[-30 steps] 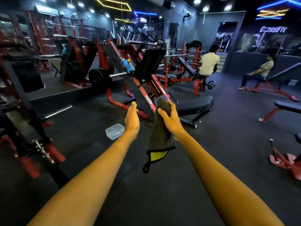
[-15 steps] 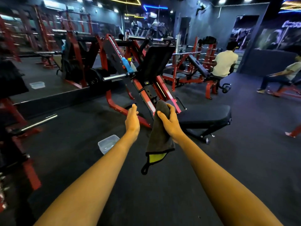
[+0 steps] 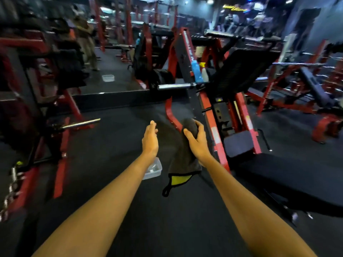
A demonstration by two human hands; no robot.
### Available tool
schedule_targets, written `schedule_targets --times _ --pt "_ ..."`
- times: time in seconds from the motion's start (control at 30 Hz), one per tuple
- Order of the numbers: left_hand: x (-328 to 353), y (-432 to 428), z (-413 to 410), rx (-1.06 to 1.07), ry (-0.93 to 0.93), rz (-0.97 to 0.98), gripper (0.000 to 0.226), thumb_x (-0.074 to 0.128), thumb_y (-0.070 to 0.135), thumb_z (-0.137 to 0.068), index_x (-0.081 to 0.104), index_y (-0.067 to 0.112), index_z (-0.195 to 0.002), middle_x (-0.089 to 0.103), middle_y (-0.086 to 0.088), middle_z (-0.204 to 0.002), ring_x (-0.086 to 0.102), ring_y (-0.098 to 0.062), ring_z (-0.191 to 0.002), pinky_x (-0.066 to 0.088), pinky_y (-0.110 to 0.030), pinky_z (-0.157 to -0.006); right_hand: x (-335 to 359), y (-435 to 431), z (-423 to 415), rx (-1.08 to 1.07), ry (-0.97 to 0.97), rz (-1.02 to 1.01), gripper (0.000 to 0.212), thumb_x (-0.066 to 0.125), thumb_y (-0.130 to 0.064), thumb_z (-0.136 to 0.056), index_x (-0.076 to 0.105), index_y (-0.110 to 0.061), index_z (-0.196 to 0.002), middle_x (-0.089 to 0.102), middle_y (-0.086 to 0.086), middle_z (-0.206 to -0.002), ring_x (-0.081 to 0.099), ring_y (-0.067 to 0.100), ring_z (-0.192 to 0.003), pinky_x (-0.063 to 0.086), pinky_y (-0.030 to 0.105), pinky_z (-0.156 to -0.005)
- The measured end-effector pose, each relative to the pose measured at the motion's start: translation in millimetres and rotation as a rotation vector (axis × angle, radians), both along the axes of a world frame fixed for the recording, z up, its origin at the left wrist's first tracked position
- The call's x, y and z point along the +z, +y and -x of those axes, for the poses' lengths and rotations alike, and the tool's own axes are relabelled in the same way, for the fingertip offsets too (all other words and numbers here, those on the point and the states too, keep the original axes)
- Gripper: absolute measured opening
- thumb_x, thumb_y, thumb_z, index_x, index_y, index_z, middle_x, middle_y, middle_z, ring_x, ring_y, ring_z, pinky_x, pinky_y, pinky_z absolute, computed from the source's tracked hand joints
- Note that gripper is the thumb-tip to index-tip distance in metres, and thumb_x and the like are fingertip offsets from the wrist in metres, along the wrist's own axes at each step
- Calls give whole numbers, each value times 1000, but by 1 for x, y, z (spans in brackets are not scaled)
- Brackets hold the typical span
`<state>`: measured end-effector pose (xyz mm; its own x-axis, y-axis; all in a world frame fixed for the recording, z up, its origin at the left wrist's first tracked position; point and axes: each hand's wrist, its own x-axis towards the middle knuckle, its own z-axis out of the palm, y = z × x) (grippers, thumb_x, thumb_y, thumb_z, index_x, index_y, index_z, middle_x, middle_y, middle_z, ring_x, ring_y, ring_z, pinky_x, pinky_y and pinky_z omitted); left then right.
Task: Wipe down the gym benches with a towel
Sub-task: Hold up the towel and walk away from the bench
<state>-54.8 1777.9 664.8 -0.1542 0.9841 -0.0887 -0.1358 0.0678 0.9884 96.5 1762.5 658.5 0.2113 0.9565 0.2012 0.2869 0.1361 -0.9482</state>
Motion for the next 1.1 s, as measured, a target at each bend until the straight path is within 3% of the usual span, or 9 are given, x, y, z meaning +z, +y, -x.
schedule_targets --times 0.07,0.2,0.33,0.53,0.8,0.93,1.03,1.1 --pt "-4 33 6 73 3 31 49 28 46 -101 50 17 -133 51 -6 -131 45 -22 -125 31 -38 -105 -5 44 3 6 14 7 51 59 -26 -95 36 -20 -140 39 13 -139 45 25 -122 40 36 -102" --pt "-29 104 23 207 -19 85 50 28 47 -100 48 18 -135 49 -6 -134 43 -21 -126 29 -38 -106 -25 130 21 111 54 52 52 58 -28 -95 35 -22 -141 36 13 -141 43 29 -126 39 46 -107" --pt "-56 184 34 266 -64 113 51 28 46 -100 47 16 -137 48 -8 -137 42 -23 -129 27 -39 -108 -49 212 34 179 22 54 54 57 -26 -96 32 -22 -143 32 10 -145 40 18 -122 35 29 -99" --pt "-78 313 48 313 -73 191 50 28 45 -101 46 16 -137 48 -8 -136 41 -23 -129 27 -39 -109 -77 337 54 159 35 180 56 59 -27 -95 31 -25 -144 28 12 -145 39 26 -128 33 28 -96" --pt "-138 421 64 349 -24 306 49 29 45 -101 50 14 -132 51 -9 -131 45 -23 -124 30 -33 -101 -122 448 66 174 -22 242 59 62 -24 -93 32 -20 -144 27 11 -144 36 9 -113 30 15 -91" --pt "-170 469 69 400 -80 406 50 30 45 -100 47 14 -136 50 -9 -134 43 -23 -127 29 -35 -105 -153 505 71 233 -94 274 59 64 -26 -92 34 -24 -142 25 8 -145 35 9 -115 32 25 -96" --pt "-193 512 69 445 -95 477 50 30 46 -100 49 15 -135 51 -9 -133 44 -22 -126 29 -36 -106 -183 554 73 314 -186 286 59 67 -23 -90 37 -25 -141 25 5 -146 34 8 -118 31 23 -98" --pt "-206 531 66 461 -119 522 49 29 46 -100 50 16 -133 51 -9 -132 44 -22 -126 28 -37 -107 -200 580 72 400 -290 261 59 68 -21 -88 41 -23 -141 27 6 -146 38 15 -124 34 27 -102"
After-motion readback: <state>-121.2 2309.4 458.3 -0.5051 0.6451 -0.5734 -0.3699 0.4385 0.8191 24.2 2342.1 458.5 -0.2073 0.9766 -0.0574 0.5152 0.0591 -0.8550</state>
